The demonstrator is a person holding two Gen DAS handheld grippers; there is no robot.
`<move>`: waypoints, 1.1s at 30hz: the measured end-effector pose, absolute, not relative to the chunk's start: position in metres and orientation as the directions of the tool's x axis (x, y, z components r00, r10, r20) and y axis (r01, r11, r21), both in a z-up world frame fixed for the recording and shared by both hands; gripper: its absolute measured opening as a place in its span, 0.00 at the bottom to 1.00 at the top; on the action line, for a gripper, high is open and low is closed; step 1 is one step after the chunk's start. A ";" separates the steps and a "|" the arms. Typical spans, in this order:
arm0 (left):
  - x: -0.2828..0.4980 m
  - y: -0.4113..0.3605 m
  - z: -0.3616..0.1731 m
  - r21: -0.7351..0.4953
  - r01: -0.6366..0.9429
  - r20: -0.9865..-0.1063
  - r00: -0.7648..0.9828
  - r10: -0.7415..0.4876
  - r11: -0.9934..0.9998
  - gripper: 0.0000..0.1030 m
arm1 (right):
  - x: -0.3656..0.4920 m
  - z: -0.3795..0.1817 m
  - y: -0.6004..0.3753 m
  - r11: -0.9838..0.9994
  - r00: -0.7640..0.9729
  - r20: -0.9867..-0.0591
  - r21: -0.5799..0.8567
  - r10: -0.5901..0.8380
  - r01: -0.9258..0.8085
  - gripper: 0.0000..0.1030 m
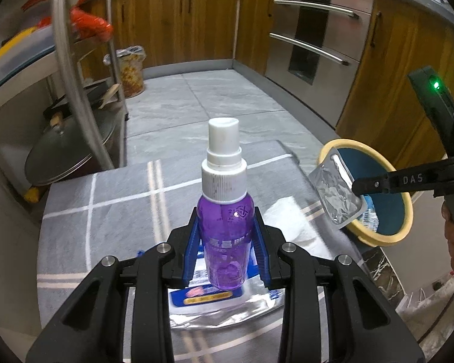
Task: Collect trash
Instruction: 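Carry clear plastic to the teal bin with the right tool while the left tool holds the bottle, then drop the spray bottle into the bin with the left tool while the right tool releases plastic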
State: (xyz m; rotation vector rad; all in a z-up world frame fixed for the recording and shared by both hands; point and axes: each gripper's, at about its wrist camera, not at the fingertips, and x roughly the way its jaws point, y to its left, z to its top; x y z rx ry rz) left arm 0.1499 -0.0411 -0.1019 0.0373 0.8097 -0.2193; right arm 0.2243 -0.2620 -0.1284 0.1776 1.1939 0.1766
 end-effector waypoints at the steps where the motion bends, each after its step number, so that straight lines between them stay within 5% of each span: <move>1: 0.151 -0.047 -0.101 -0.051 0.218 -0.721 0.668 -0.187 0.975 0.31 | 0.223 -0.125 -0.267 0.971 0.367 -0.901 0.236 0.233 -0.039 0.03; 33: 0.178 -0.237 -0.117 -0.100 0.607 -0.712 0.510 -0.482 0.789 0.31 | 0.221 -0.126 -0.438 0.940 0.464 -0.869 0.284 0.170 0.187 0.03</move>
